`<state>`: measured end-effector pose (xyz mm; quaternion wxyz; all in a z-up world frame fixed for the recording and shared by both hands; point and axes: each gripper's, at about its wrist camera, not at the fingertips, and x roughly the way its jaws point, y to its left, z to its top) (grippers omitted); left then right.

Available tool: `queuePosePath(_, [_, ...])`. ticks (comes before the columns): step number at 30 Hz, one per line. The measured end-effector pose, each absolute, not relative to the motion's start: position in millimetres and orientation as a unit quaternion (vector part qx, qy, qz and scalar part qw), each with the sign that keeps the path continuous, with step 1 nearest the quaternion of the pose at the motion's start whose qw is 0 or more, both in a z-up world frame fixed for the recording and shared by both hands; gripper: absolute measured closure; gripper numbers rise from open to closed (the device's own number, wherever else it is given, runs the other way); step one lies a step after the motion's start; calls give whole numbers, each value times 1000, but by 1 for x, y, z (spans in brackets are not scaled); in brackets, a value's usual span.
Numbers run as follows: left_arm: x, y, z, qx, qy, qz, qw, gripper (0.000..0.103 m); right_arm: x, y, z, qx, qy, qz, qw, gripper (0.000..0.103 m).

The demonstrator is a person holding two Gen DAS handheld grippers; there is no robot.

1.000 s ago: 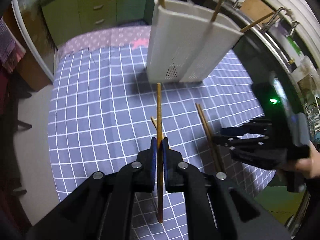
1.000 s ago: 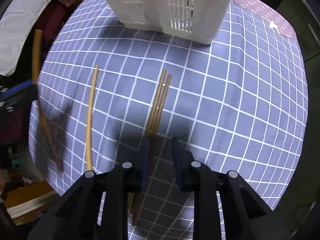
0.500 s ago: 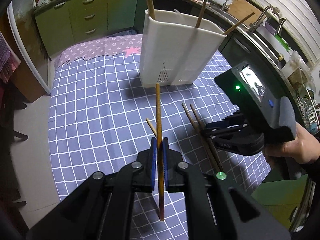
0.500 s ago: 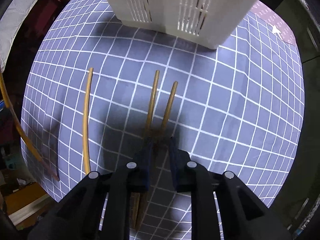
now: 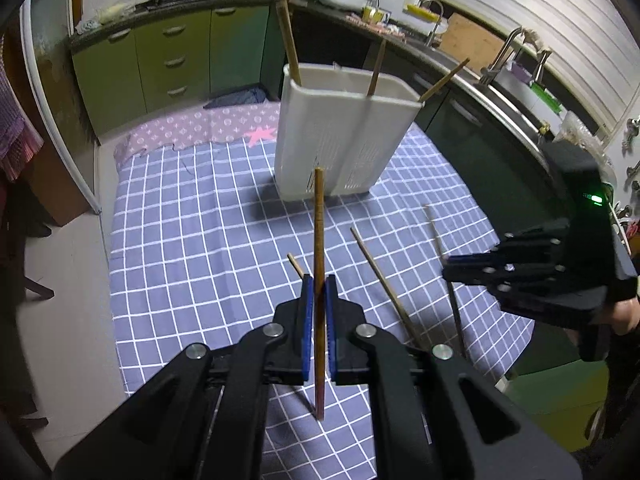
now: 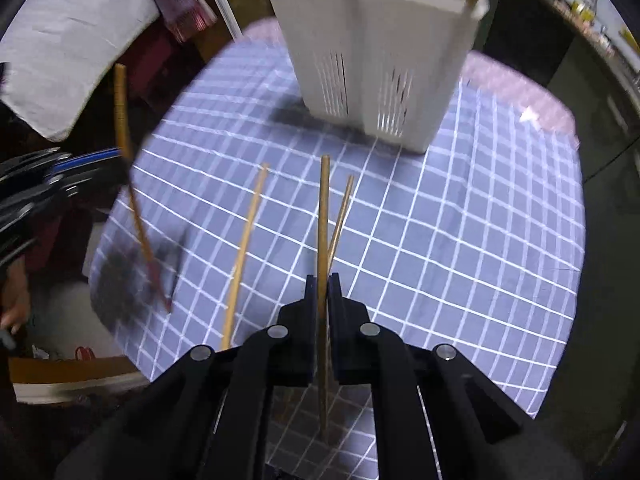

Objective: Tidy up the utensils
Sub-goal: 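Lift the chopstick with the left tool while the right tool grasps another chopstick, then drop the left tool's chopstick into the holder while the right tool carries its chopstick over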

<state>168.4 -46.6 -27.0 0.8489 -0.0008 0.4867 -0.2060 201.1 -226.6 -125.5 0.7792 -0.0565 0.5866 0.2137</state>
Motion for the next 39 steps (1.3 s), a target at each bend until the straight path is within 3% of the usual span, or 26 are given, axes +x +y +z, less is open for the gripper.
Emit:
queuePosePath(9, [167,-45,7,-7,448,-213,868,97,160,-264,-84,-10,510,243,825,97])
queuePosePath(27, [189,-72,79,14,387,-239,890,97,191,-272,40,22,385,256,886,97])
queuePosePath(39, [219,-71,129,-3,368,-235,900,97,220,-279,108,25,342,238,909,97])
